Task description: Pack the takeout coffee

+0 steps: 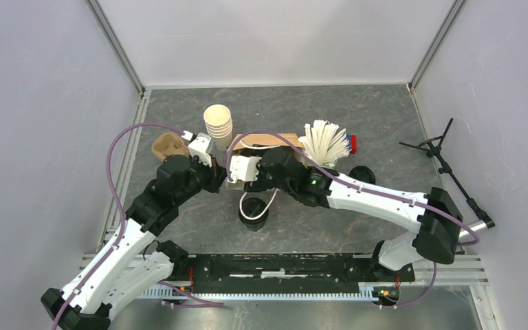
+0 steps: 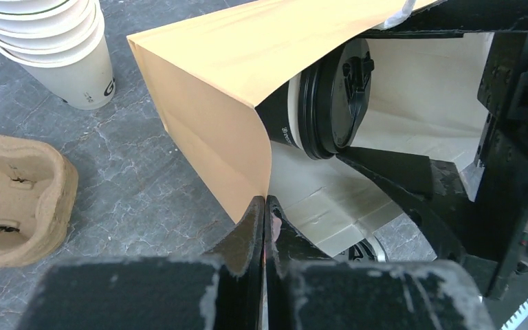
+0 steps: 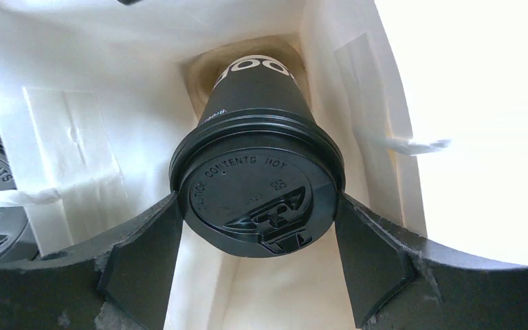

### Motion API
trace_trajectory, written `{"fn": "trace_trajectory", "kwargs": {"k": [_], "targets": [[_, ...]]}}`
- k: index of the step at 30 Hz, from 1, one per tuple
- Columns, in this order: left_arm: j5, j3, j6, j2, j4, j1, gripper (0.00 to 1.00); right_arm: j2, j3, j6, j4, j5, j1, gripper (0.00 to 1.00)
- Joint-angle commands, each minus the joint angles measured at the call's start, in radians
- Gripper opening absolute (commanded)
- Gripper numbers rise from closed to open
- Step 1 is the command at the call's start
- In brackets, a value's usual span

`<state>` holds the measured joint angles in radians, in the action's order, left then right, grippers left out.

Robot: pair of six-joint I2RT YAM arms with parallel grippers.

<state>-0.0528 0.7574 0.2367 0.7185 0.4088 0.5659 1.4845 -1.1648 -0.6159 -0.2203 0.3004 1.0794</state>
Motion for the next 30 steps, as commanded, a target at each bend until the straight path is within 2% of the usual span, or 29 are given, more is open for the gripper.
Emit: {"fn": "trace_trajectory", "kwargs": {"k": [1,9,14,21,30], "targets": [[0.009,-0.006,-0.010,-0.009,-0.038,-0.004,0.02,0.002,-0.037,-0.001,0.035,-0.068,-0.002,0.77],[-0.024,-0.012,0.011,0.000,-0.057,-0.004,0.02,0.119,-0.045,-0.019,0.164,-0.084,-0.003,0.77],[-0.017,-0.005,0.019,0.009,-0.061,-0.004,0.02,0.181,-0.087,0.010,0.117,0.048,-0.004,0.76],[-0.003,-0.007,0.029,0.005,-0.061,-0.004,0.02,0.185,-0.084,0.045,0.066,0.140,-0.009,0.76],[0.018,-0.016,0.027,-0.005,-0.049,-0.004,0.02,0.052,-0.041,0.068,0.084,0.067,-0.009,0.76]]}}
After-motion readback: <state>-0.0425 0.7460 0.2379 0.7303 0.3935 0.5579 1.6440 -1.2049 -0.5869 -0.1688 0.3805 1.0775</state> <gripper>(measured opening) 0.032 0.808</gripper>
